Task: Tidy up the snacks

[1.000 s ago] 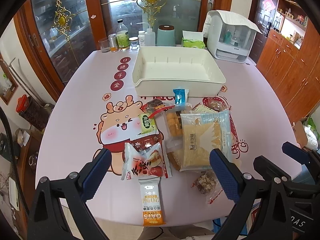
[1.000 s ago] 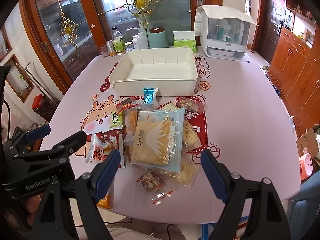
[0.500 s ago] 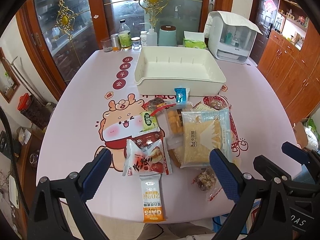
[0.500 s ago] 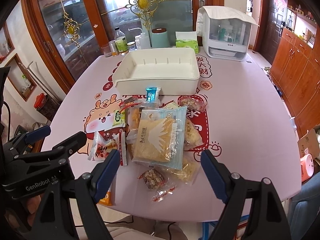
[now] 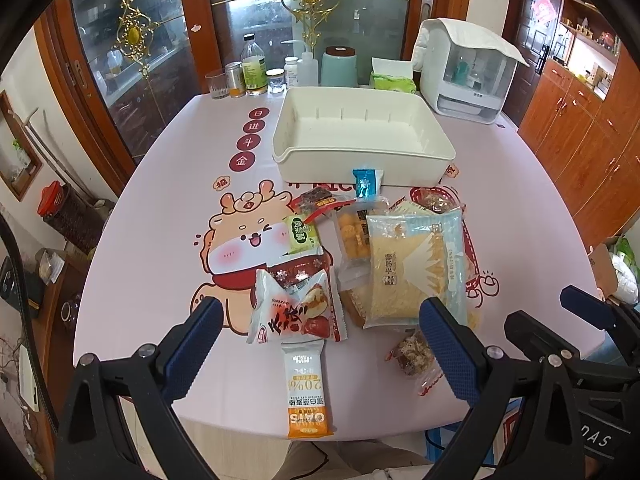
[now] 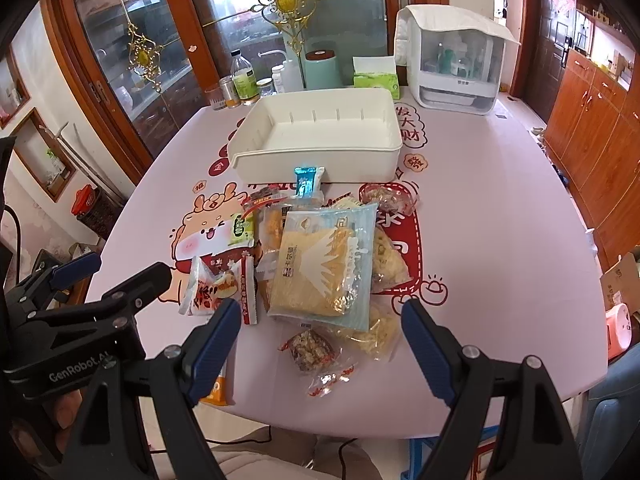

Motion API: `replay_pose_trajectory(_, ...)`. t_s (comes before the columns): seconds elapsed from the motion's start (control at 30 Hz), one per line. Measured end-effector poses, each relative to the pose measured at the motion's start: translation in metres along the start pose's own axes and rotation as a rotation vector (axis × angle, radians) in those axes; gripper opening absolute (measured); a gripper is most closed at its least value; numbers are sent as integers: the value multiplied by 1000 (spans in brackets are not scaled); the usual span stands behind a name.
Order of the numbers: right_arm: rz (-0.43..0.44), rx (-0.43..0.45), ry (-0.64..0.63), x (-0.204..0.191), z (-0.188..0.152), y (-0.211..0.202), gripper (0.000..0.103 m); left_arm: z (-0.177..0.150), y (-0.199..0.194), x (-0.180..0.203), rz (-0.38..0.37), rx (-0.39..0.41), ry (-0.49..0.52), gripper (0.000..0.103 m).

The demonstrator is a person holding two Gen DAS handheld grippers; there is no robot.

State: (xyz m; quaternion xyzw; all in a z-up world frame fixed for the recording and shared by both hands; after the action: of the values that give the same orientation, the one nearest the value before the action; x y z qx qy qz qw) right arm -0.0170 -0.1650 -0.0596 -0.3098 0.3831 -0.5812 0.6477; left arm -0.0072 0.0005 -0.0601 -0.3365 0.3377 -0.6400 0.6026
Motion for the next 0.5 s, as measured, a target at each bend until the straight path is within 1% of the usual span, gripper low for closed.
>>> replay_pose_trajectory(0.23,23,-64,15,1,-8,13,83,-6,12,-7,-5,-57,-29,98)
replay_pose_trajectory(0.4,41,-112,31,3,-15,25,83,-15,26,-20,-16,-113,-79,98)
replay_pose_trajectory(0.5,62,-158,53,6,-21,35,83,-21,35,-28,-17,-142,-103,98)
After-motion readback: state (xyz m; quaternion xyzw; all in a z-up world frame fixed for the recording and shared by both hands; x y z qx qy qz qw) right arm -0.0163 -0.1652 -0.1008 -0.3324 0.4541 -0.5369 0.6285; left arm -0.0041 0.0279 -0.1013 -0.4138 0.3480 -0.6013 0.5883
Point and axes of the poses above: each gripper's, at about its wrist camera, not at the fingertips, and y roughly the way its jaws point, x to its right, z to its top, the point moved 7 cm from there along y, roughly the way its jaws point, and after that the axes turned 1 degree about -y, right-handed, at the moved point
